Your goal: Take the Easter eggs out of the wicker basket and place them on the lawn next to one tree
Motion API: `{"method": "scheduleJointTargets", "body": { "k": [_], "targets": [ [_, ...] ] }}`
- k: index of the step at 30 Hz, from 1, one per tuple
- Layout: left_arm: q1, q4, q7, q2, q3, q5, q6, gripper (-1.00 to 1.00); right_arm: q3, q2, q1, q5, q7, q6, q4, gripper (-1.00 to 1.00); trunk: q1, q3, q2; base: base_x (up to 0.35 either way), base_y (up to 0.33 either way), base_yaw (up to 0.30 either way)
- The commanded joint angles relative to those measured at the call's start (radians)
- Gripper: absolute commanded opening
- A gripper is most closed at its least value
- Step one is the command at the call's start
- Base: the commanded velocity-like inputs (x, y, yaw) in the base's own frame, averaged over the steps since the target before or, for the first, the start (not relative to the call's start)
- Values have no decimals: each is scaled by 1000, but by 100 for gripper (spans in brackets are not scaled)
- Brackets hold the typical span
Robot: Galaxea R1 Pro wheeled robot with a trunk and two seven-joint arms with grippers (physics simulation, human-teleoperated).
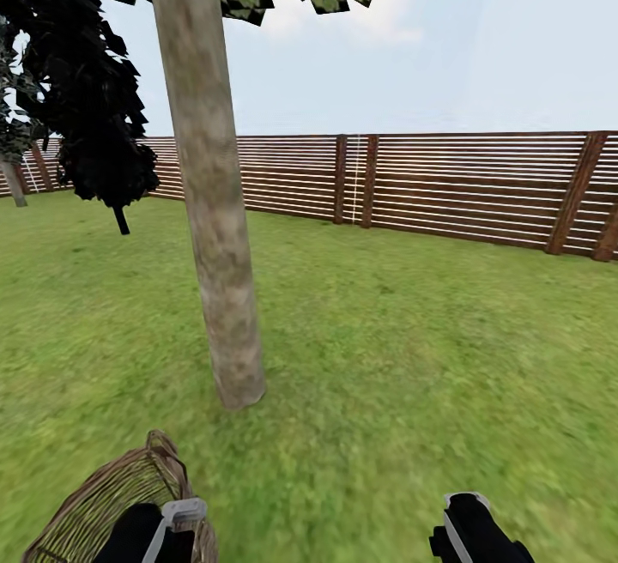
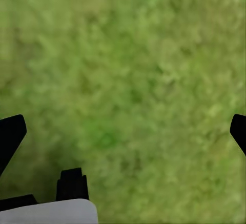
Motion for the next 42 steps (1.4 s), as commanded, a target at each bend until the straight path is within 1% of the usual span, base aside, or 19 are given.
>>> {"method": "scheduleJointTargets", "body": {
  "k": [1, 42],
  "targets": [
    [-1, -1, -6, 0, 2, -18, 4, -100, -2, 1, 0, 8, 3, 5, -1, 100, 4, -4, -8, 3, 0, 0],
    [-1, 0, -6, 0, 2, -18, 5, -100, -2, 1, -1, 8, 3, 5, -1, 100, 161, -133, -295, 0, 0, 0]
  ]
}}
